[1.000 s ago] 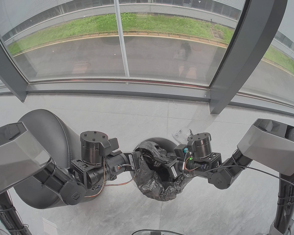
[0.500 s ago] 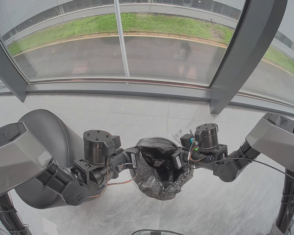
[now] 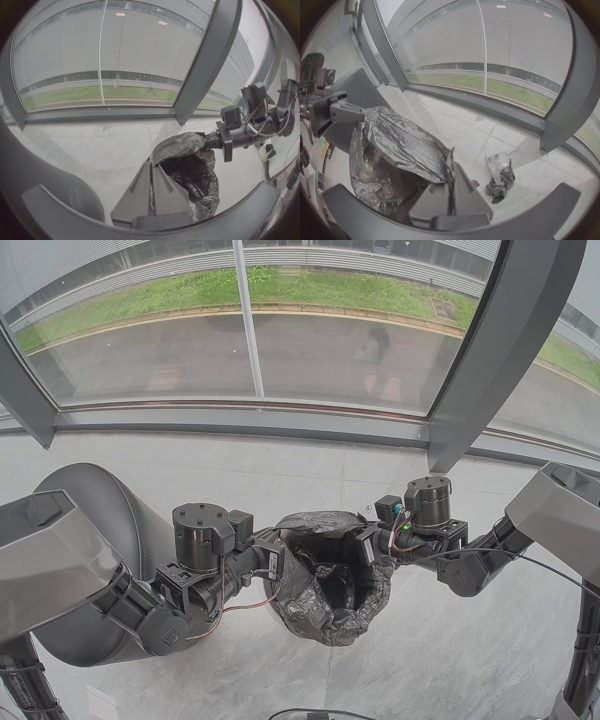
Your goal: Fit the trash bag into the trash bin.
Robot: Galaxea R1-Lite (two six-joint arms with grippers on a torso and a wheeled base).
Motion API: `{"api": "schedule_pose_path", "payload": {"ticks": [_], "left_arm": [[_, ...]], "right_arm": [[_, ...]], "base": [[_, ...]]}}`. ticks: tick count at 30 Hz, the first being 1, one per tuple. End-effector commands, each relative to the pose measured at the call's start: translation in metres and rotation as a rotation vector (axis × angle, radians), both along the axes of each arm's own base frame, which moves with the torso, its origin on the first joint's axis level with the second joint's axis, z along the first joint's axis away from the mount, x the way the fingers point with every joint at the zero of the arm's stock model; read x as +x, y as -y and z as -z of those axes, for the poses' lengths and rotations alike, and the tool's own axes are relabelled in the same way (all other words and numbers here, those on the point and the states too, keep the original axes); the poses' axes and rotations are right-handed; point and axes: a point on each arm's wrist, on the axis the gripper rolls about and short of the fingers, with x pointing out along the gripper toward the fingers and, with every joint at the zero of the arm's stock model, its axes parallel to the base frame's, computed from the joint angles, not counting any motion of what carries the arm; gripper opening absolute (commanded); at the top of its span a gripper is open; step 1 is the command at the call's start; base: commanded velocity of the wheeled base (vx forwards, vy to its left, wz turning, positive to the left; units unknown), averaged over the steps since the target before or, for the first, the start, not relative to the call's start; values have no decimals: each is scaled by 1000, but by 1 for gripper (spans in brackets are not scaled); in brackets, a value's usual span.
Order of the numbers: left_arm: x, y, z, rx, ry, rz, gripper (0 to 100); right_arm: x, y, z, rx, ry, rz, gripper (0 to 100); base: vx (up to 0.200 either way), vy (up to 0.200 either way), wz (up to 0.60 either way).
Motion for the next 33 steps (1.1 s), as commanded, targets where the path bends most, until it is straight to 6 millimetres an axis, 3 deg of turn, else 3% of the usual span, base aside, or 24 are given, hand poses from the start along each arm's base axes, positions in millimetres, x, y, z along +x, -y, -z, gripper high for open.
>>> {"api": "schedule_pose_path", "payload": {"ticks": [1, 24, 33], "left_arm": [[8, -1, 18, 64, 2, -10, 0], [30, -8, 36, 151, 4, -27, 0], [22, -10, 31, 149, 2, -26, 0]], "right_arm": [[14, 5, -2, 7, 15, 26, 0], [38, 0, 17, -27, 36, 20, 0], [36, -1, 12, -22, 48, 17, 0]], "base": [[0, 0, 0], [0, 0, 0], [0, 0, 0]]}}
